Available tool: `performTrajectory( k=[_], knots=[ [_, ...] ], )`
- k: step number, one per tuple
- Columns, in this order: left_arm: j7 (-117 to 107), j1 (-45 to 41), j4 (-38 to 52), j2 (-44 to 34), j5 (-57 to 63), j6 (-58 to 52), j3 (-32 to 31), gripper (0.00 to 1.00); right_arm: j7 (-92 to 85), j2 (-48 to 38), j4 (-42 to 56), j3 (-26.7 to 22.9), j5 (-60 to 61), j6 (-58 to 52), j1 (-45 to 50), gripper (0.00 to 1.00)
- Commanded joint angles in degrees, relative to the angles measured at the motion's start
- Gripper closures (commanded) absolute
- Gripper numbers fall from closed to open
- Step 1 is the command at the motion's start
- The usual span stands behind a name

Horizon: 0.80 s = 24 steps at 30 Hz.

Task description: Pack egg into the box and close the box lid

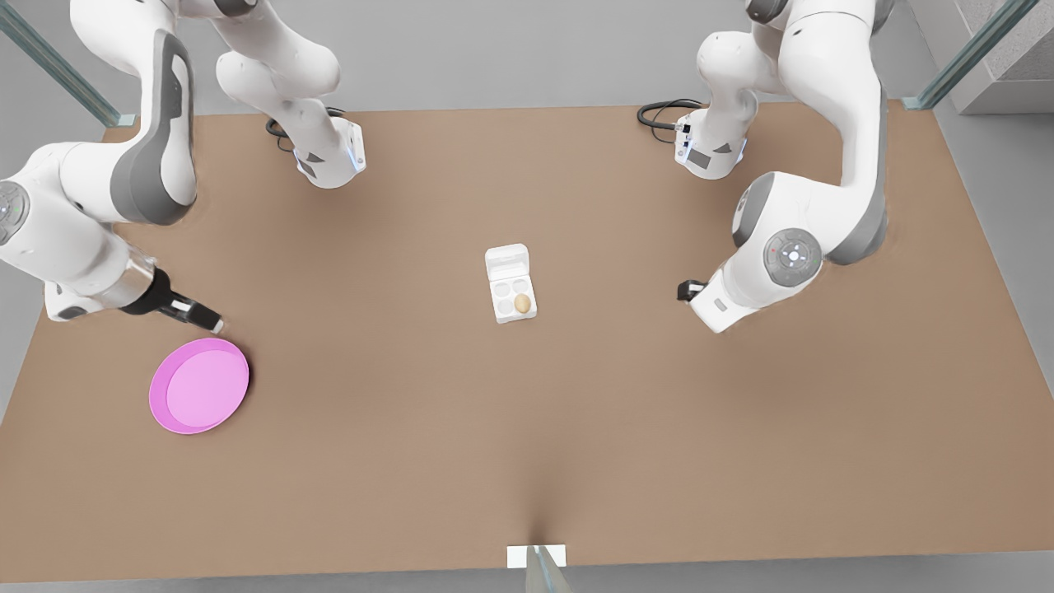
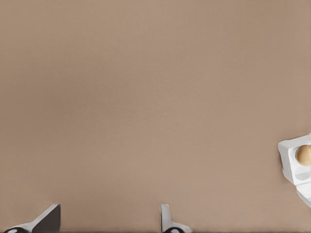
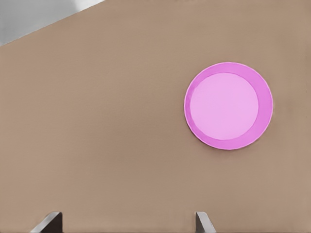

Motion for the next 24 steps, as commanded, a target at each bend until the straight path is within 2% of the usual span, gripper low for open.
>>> performTrajectory(
  k=[1,3,5,6,8,10,14,15,17,19,24],
  knots=[
    [-26.7,-2.2,-7.3,-3.3,1.7,11.5,-1.9,0.00,-28.8,-2.0,0.9,3.9,-4.0,-11.2,-3.3,0.00],
    [-32.5,-2.6,-13.8,-3.7,1.8,19.7,-6.3,0.00,-27.4,-1.9,3.6,3.9,-3.4,-11.6,-2.8,0.00],
    [-45.0,-9.0,-18.1,-1.5,6.0,28.8,-7.1,0.00,-23.4,0.4,6.7,4.0,-3.3,-10.7,-1.4,0.00],
    [-48.2,-11.1,-21.1,-2.0,7.0,31.9,-7.1,0.00,-23.8,3.9,11.4,5.9,-3.1,-10.9,-2.0,0.00],
    [-54.5,-14.7,-22.3,-2.6,9.0,32.1,-7.3,0.00,-23.7,7.5,14.7,6.5,-3.3,-11.4,0.2,0.00],
    [-61.3,-17.9,-22.5,-1.9,10.4,31.8,-9.6,0.00,-23.6,7.6,14.7,6.5,-3.2,-11.9,0.0,0.00],
    [-65.5,-21.3,-22.4,-0.6,12.1,32.2,-9.6,0.00,-24.4,7.6,14.4,6.5,-3.9,-10.7,-0.2,0.00],
    [-67.8,-24.8,-23.1,-0.9,12.1,31.7,-9.6,0.00,-24.4,7.6,14.3,6.5,-3.9,-10.6,-0.3,0.00],
    [-72.6,-27.4,-25.9,-1.0,17.8,32.3,-9.8,0.00,-24.4,7.7,14.5,6.5,-3.9,-10.6,-0.5,0.00],
    [-74.6,-27.5,-28.0,-4.0,17.8,31.6,-13.9,0.00,-24.3,7.7,14.6,6.4,-3.9,-10.6,-0.5,0.00],
    [-82.2,-31.2,-27.2,1.6,21.2,38.8,-15.1,0.00,-24.3,7.7,14.6,6.5,-3.9,-10.5,-0.4,0.00]
  ],
)
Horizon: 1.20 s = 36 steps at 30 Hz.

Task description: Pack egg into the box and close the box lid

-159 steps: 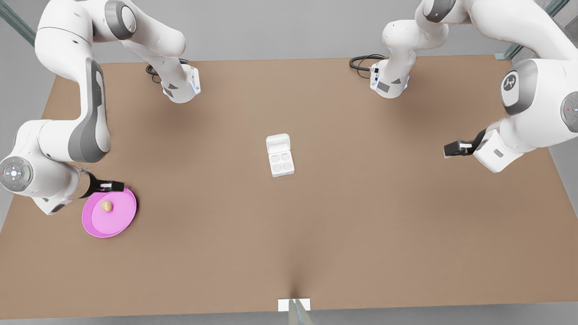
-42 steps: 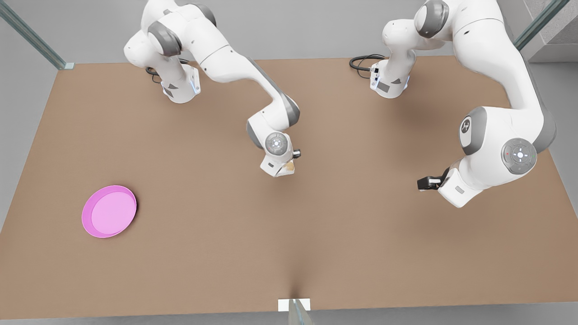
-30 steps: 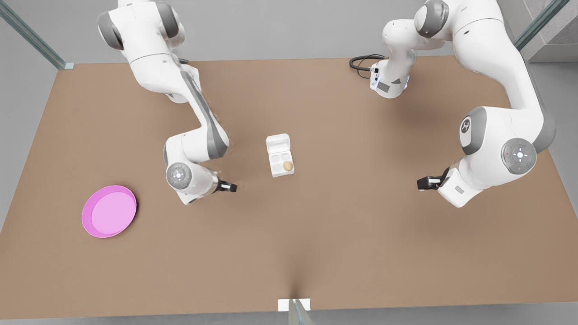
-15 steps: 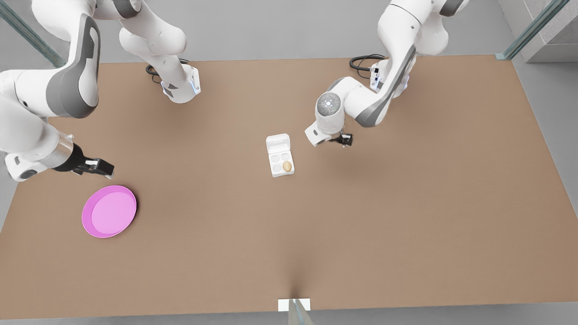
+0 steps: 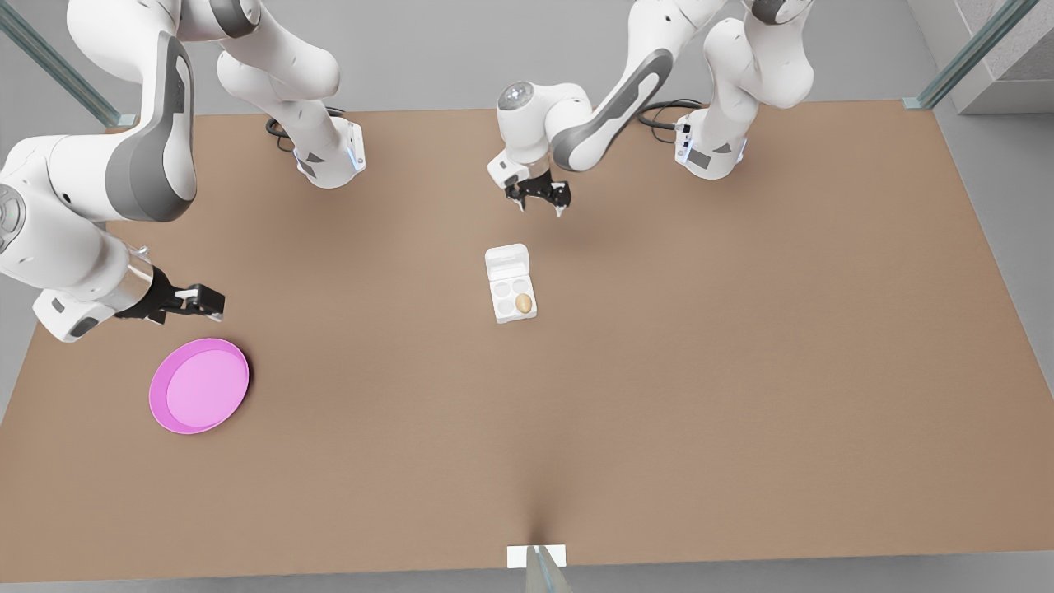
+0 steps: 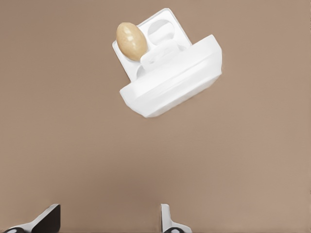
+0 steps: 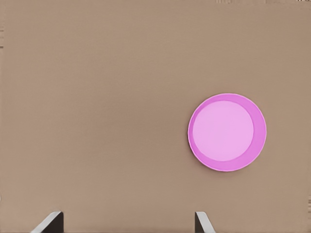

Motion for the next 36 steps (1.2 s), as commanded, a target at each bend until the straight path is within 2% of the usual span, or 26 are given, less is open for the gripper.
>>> performTrajectory(
  k=[1,5,10,16,20,26,27,32,36],
  knots=[
    [-33.6,0.3,0.8,3.1,4.6,7.5,-0.1,0.00,-6.3,-0.1,0.0,0.0,0.0,0.0,0.1,0.00],
    [-34.2,3.3,9.0,8.4,4.8,9.9,0.7,0.00,-6.3,-0.1,0.0,0.0,0.0,-0.1,0.0,0.00],
    [-33.7,5.1,10.8,12.1,8.7,9.9,0.8,0.00,-6.3,0.0,-0.1,0.0,0.0,0.0,-0.1,0.00],
    [-32.7,8.0,15.1,12.5,9.4,9.0,0.7,0.00,-6.3,0.0,-0.1,0.0,0.0,0.0,0.0,0.00],
    [-32.8,8.1,18.5,18.0,9.6,9.1,1.0,0.00,-6.3,0.0,-0.4,0.0,0.0,1.1,0.0,0.00],
    [-32.9,8.7,21.2,20.2,11.4,9.2,1.2,0.00,-6.3,0.0,-0.6,0.0,0.0,1.2,-0.1,0.00],
    [-33.4,8.5,24.0,21.7,11.3,9.1,1.2,0.00,-6.3,0.0,-0.6,0.0,0.0,1.2,-0.1,0.00],
    [-33.4,8.5,24.3,24.6,13.2,9.4,1.6,0.00,-6.3,0.0,-0.6,0.0,0.0,1.2,-0.1,0.00],
    [-33.0,9.1,25.0,24.0,13.6,8.9,1.5,0.00,-6.3,0.0,-0.6,0.0,0.0,1.2,-0.1,0.00]
  ],
)
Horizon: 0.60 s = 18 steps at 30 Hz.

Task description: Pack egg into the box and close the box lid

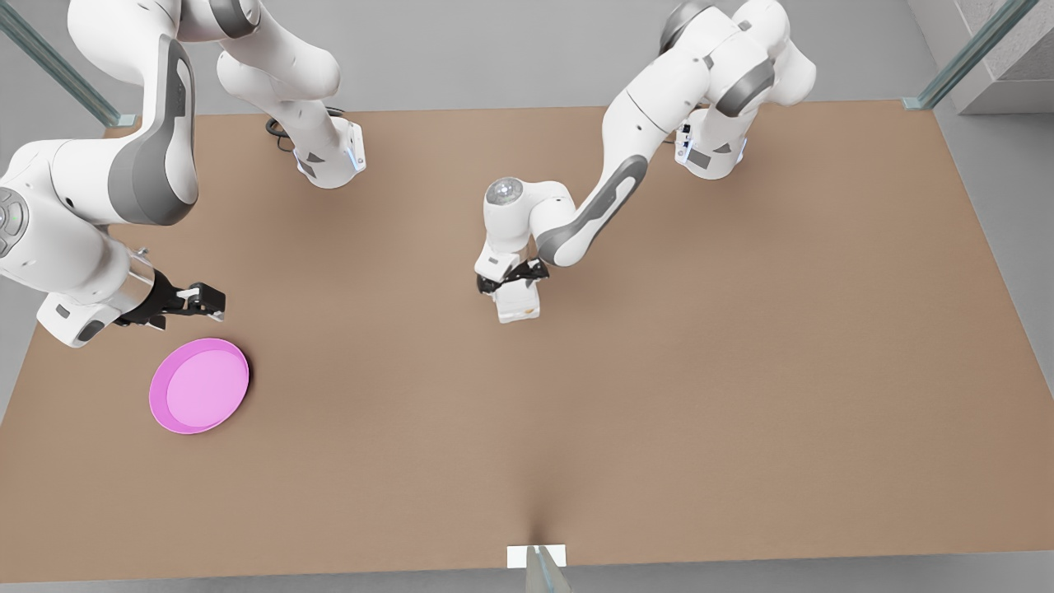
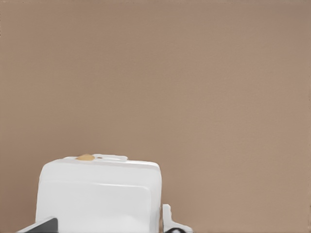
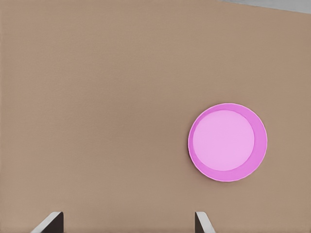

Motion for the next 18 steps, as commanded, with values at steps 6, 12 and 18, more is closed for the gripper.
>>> performTrajectory(
  k=[6,12,18],
  knots=[
    [-2.3,0.8,5.7,-0.9,-0.6,-9.3,-0.6,0.00,-0.9,-0.2,0.1,-0.2,0.0,0.0,0.0,0.00],
    [24.6,25.0,20.9,-10.5,-8.3,-39.6,-12.7,0.00,-1.0,-0.2,0.4,-0.4,0.0,-0.2,-0.3,0.00],
    [71.1,48.7,30.5,-14.4,-21.7,-53.3,-12.5,0.00,-1.0,-0.2,0.0,-0.4,0.1,-0.4,-0.4,0.00]
  ],
)
